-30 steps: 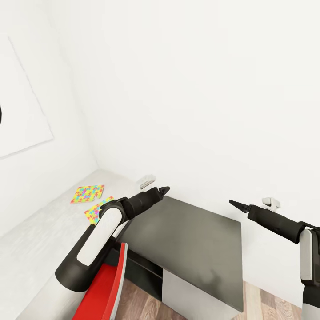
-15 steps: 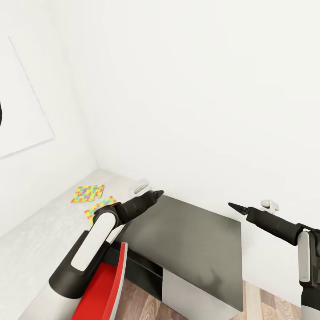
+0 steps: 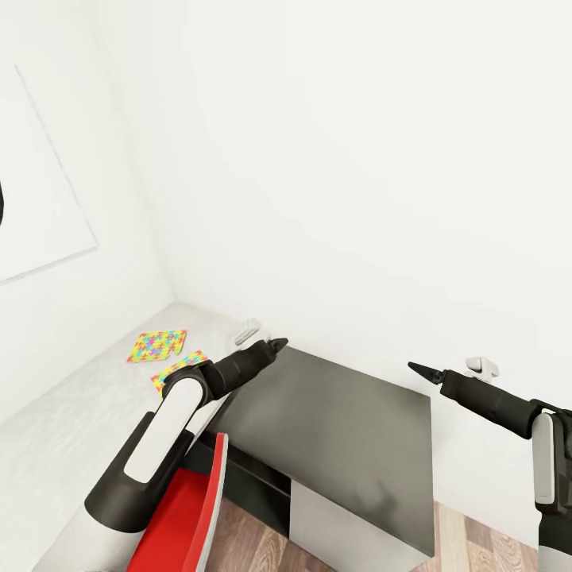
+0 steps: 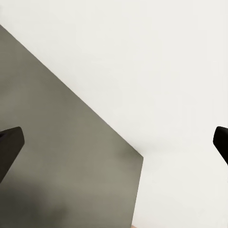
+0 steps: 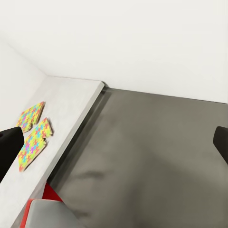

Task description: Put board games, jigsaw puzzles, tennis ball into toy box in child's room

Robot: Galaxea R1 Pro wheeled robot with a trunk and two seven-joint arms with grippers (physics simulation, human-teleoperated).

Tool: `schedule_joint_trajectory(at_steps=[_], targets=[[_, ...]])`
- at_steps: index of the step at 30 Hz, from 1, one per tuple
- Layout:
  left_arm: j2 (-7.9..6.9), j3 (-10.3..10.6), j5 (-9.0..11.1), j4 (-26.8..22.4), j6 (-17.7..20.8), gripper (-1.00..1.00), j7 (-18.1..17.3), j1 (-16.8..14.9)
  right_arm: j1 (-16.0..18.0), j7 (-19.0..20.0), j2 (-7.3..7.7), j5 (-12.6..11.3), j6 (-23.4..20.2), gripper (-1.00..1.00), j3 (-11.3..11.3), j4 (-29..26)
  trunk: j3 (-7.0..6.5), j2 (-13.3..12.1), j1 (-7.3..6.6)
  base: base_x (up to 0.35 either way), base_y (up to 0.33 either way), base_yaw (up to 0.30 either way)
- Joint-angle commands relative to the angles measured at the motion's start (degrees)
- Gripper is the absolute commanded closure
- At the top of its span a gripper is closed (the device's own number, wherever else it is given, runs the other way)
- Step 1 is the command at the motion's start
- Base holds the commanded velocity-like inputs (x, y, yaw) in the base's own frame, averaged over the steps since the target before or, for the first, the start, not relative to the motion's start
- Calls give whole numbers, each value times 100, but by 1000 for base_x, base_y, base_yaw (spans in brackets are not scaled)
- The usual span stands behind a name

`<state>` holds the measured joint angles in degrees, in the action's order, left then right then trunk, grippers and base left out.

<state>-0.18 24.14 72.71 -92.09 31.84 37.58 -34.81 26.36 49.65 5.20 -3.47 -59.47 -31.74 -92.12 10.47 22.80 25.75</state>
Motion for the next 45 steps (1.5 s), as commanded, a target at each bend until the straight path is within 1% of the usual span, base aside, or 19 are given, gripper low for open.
schedule_joint_trajectory(at_steps=[1,8,10,12,15,23,27,38,40,45], targets=[[-2,5,51,-7,-2,-100,54,-7,7,-6,0,-34,-47,-100,-6,-1,12,12,4,0,0,0],[-2,5,51,-7,-2,-100,54,-7,7,-6,0,-34,-47,-100,-6,-1,12,12,4,0,0,0],[-3,70,57,-8,4,-100,109,-73,30,20,-7,-60,-49,-100,-3,4,12,12,4,0,0,0],[-9,134,62,-9,14,-100,139,-118,23,20,-61,-78,-51,-100,62,8,12,12,4,0,0,0],[-22,231,73,-10,32,-100,203,-161,18,16,-97,-90,-53,-100,159,10,12,12,4,0,0,0],[-32,472,86,-10,47,-100,256,-196,12,11,-148,-105,-53,-100,416,16,12,12,4,0,0,0],[-33,483,89,-10,48,-100,264,-198,11,11,-155,-107,-53,-100,523,17,12,12,4,0,0,0],[-35,502,94,-10,55,-100,270,-206,10,-37,-167,-104,-53,-100,572,18,3,12,4,0,0,-27],[-35,504,93,-10,54,-100,273,-206,10,-203,-169,-113,-53,-100,587,16,-5,12,4,0,0,-106],[-35,504,87,-10,52,-100,275,-206,10,-252,-168,-118,-53,-100,597,13,-16,12,4,0,0,-61]])
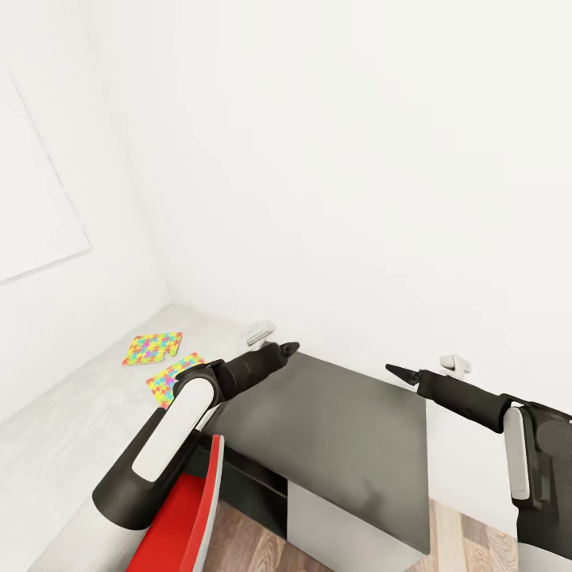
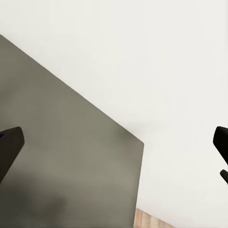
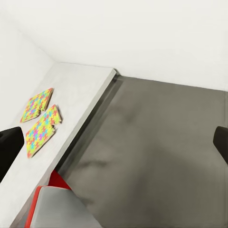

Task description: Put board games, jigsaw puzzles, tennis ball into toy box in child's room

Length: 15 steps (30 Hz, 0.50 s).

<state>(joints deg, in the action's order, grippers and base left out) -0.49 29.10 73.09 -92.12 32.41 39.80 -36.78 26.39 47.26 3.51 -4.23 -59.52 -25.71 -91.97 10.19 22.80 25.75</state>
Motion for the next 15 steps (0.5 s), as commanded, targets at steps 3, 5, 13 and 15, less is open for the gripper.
schedule_joint_trajectory(at_steps=[3,5,13,15], targets=[[-4,8,48,-7,-6,-100,54,-8,6,-18,0,-42,-48,-100,-5,-1,11,12,4,0,0,-13],[-4,6,48,-7,-6,-100,54,-9,6,-19,0,-41,-48,-100,-5,0,10,12,4,0,0,-9],[-23,-4,37,-7,-15,-100,54,-2,6,-23,0,-42,-48,-100,-4,-4,9,12,4,37,-3,-3],[-32,-5,33,-7,-17,-100,54,-1,6,-23,0,-42,-48,-100,-2,-3,9,12,4,136,-24,-1]])
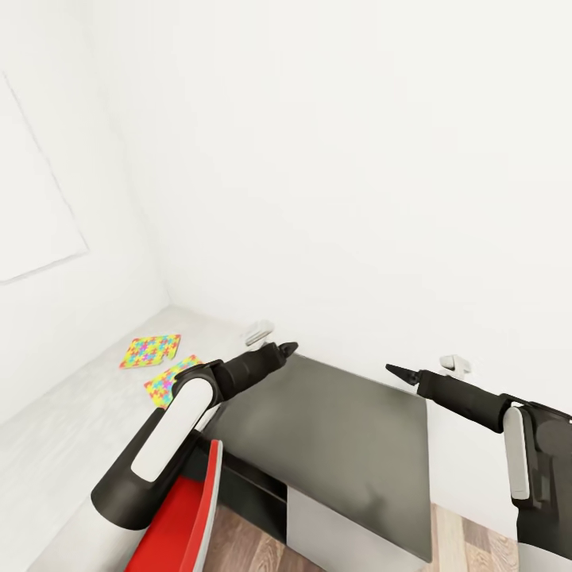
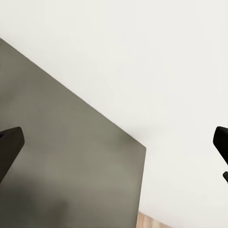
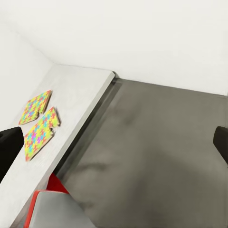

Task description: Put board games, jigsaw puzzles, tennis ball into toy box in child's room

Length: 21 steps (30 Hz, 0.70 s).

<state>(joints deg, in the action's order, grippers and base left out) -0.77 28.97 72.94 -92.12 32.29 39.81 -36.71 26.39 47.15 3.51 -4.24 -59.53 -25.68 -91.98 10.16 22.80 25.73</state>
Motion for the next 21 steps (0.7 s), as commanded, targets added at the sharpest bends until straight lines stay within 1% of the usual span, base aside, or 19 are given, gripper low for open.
schedule_joint_trajectory(at_steps=[1,3,4,8,9,13,15,18,21], targets=[[-17,1,46,-6,-6,-100,53,-7,6,-12,-2,-42,-47,-100,-4,-2,12,12,5,164,-37,-1],[-32,-21,46,-4,-8,-100,53,-4,6,-12,-3,-42,-47,-100,0,-1,12,12,5,151,-36,-1],[-50,-69,49,-3,-7,-100,53,-2,6,-13,-4,-42,-47,-100,9,1,12,12,5,121,-29,-1],[-120,-426,62,-2,14,-100,47,58,6,-18,-4,-40,-47,-100,110,2,12,12,5,71,-17,0],[-120,-426,62,-2,14,-100,47,58,6,-18,-4,-40,-47,-100,110,2,12,12,5,50,-12,0],[-171,-814,68,-3,78,-100,36,186,6,-20,-1,-36,-47,-100,226,1,12,12,5,29,-7,0],[-186,-972,69,-3,109,-100,33,235,6,-21,-2,-37,-47,-100,262,1,12,12,5,15,-3,0],[-199,-1114,68,-2,135,-100,30,278,6,-21,-1,-36,-47,-100,294,3,12,12,5,8,-2,33],[-204,-1168,66,-1,145,-100,29,294,6,-21,-1,-35,-47,-100,305,2,12,12,5,5,-1,121]])
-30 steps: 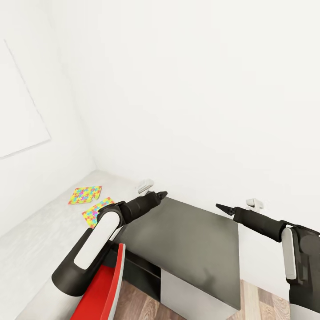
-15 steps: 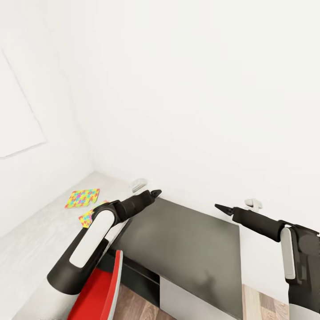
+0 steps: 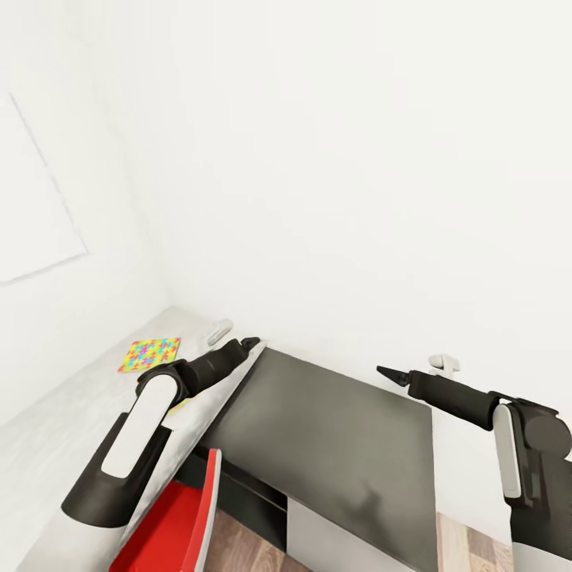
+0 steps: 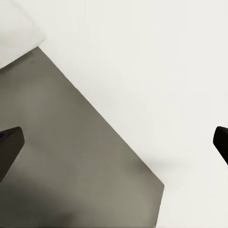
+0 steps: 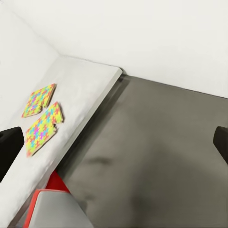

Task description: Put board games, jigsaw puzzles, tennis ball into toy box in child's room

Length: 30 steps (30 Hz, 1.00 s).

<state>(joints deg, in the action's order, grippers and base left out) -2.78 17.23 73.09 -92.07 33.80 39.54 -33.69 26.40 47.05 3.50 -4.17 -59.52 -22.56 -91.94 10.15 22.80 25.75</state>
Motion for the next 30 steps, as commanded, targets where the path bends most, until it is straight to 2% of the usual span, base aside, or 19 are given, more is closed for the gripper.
schedule_joint_trajectory(at_steps=[1,14,24,30], targets=[[-7,-27,50,-5,1,-100,55,2,5,-12,-1,-38,-48,-100,5,-1,12,12,4,3,-1,199],[-17,-92,44,-6,12,-100,54,25,5,-12,1,-33,-48,-100,15,0,12,12,4,1,8,75],[-20,-89,43,-9,13,-100,55,25,5,-13,4,-26,-48,-100,0,0,12,12,4,0,171,7],[-21,-85,46,-11,16,-100,63,26,5,-13,28,-22,-48,-100,-4,0,12,12,4,0,47,1]])
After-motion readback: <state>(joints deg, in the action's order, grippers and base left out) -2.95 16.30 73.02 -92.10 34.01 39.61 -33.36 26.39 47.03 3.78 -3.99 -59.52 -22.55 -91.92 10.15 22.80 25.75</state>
